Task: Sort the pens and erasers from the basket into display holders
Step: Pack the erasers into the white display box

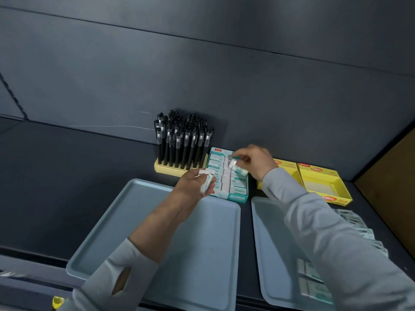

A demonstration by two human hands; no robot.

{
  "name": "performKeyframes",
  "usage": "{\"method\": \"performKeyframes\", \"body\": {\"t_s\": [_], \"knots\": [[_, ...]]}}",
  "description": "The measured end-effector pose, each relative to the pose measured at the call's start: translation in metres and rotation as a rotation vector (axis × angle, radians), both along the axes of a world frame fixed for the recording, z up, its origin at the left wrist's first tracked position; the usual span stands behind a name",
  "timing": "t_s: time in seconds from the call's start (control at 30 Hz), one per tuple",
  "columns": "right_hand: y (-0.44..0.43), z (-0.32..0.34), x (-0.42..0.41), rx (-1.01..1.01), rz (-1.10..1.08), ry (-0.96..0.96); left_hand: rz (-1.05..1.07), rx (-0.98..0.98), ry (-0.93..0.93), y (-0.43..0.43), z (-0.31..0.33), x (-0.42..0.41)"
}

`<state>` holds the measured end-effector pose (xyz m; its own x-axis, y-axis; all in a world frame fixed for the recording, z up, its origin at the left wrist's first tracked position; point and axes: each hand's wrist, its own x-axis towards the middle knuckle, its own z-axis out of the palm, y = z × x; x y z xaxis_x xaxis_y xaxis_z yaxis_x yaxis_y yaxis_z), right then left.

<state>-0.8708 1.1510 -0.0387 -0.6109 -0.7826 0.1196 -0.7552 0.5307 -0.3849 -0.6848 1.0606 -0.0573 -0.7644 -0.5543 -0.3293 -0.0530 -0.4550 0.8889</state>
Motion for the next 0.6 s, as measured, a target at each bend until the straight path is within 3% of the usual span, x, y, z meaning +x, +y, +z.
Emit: {"method": "performKeyframes", "body": {"t_s": [0.2, 0.47, 0.6], "knots": [[0.007, -0.013, -0.002, 0.129, -0.023, 0.171, -0.061, -0.181, -0.028, -0.007, 0.000, 0.006], [-0.001, -0.031, -0.012, -0.055, -0.059, 0.150, -0.087, -0.166, 0.007, -0.010, -0.002, 0.003], [0.005, -0.035, -0.019, -0.030, -0.003, 0.163, -0.076, -0.148, 0.013, -0.009, -0.005, 0.000]]}}
